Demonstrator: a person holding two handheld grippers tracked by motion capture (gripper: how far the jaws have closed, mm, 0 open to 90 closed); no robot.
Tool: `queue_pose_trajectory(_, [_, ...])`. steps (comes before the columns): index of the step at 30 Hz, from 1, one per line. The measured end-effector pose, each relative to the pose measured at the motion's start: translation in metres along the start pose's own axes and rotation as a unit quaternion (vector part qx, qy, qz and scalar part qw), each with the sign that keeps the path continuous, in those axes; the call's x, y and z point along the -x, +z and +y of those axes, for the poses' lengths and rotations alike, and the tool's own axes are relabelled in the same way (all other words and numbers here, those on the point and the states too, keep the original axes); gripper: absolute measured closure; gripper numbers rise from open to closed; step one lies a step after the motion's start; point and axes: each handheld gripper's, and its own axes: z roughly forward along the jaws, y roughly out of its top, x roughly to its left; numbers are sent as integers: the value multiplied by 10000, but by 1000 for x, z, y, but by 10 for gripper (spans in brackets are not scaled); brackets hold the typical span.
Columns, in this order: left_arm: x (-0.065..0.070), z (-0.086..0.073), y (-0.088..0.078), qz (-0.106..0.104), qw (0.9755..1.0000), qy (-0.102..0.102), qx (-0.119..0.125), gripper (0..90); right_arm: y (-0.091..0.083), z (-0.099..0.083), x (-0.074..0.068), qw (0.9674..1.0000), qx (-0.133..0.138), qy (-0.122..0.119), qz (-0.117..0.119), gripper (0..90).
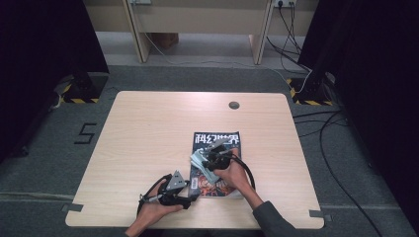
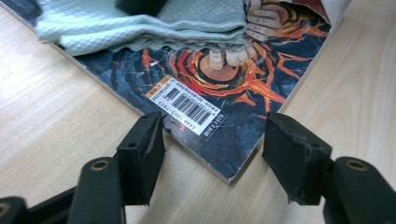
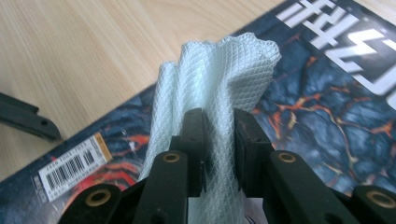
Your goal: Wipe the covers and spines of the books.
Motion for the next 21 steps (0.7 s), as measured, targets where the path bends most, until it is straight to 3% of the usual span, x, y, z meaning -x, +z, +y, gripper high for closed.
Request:
queue_pose_trajectory(5, [-5,-2,-3,6,9999,-114,-10,345,-12,-9,17,9996,-87,184,-197,759])
queue_pose_trajectory(6, [-7,-2,-4,30,9999,-133,-28,333,-20,-16,32,9984,-106,375,-398,759])
queue_pose_trajectory(7, [-7,-3,-5,32,9998,-182,-6,333,-20,-16,32,9984,-106,375,-398,759])
queue_pose_trajectory(9, [-8,-4,-6,-7,9999,-125,-12,333,-28,-24,47,9963,-61,624,-584,759])
queue_pose_trajectory(11, [-9,-4,-6,14,10000,-36,-49,327,-33,-31,56,9951,15,777,-608,759])
queue_pose_trajectory(13, [-9,-5,-7,39,10000,-33,-47,326,-32,-30,56,9950,16,789,-615,759])
queue_pose_trajectory(16, [-9,-6,-7,64,10000,-57,-37,326,-29,-25,47,9952,-27,614,-762,764])
queue_pose_trajectory(19, [-7,-6,-7,107,9999,-4,-47,326,-19,-17,36,9970,15,389,-669,766])
queue_pose_trajectory(20, [-7,-6,-7,110,9999,-4,-58,323,-12,-10,25,9980,28,263,-580,767])
queue_pose_trajectory(21, [-7,-6,-7,110,9999,-4,-58,323,-12,-10,25,9980,28,263,-580,767])
